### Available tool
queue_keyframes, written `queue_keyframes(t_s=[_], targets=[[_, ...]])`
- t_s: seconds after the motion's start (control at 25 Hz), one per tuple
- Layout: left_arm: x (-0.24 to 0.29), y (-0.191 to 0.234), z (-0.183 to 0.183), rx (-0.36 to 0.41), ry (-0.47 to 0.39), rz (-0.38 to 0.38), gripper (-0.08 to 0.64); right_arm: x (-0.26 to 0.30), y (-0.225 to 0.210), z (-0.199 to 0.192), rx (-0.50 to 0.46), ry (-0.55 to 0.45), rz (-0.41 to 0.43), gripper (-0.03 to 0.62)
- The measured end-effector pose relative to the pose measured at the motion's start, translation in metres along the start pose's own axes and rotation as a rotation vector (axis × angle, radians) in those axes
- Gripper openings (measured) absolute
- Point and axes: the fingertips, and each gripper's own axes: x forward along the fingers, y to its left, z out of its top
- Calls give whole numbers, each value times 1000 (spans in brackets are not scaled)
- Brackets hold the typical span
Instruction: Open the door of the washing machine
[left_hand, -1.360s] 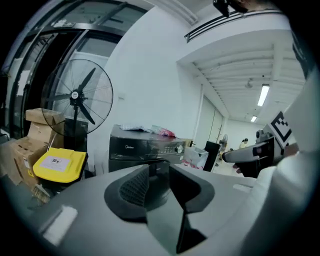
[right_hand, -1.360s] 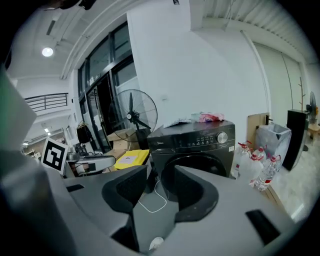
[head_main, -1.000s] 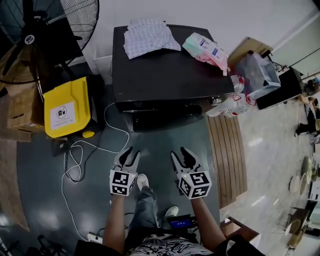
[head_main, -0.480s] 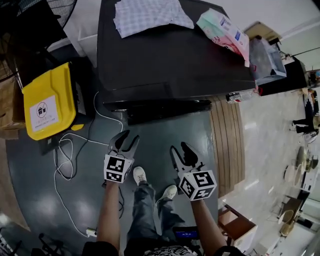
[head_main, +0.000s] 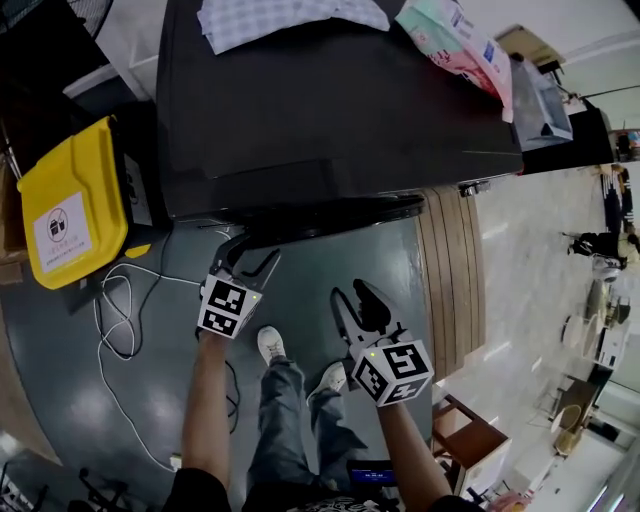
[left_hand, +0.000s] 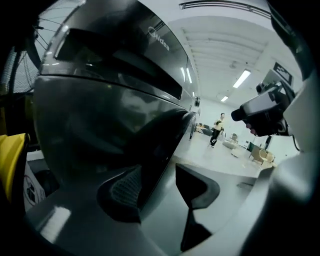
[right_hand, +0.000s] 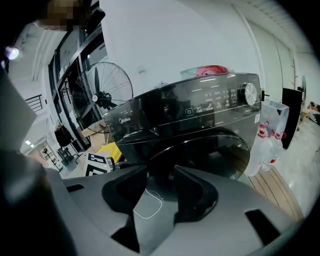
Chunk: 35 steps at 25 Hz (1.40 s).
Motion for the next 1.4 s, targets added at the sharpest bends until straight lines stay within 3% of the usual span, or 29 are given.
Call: queue_keyframes(t_s=[0.24,0.64,0.76,0.92,1.0,1.2,1.4], targets=[[22,-8,-5,114,80,-85,169,-4,-10,-6,11,8,-25,164],[20,-12,-9,-4,80,-61,166,-13,-16,-23,55,20,-33,153],[9,-33,-20,-47,80,-106,155,-14,-15,-24,52,30,-26,152],[-6,-72,-35,-38,76,-111,153,-15,-18,-23,70,33,-49,152],[-11,-88,-41,-45,72,-110,152,-14,-22,-22,89,30,-67,158],[-18,-121,-52,-23,94,-142,147,-4,-34,-22,173,23,-170,245],[-23,-156,-63,-8,118,-189,140,-11,-53,-28,205,19,-287,264]])
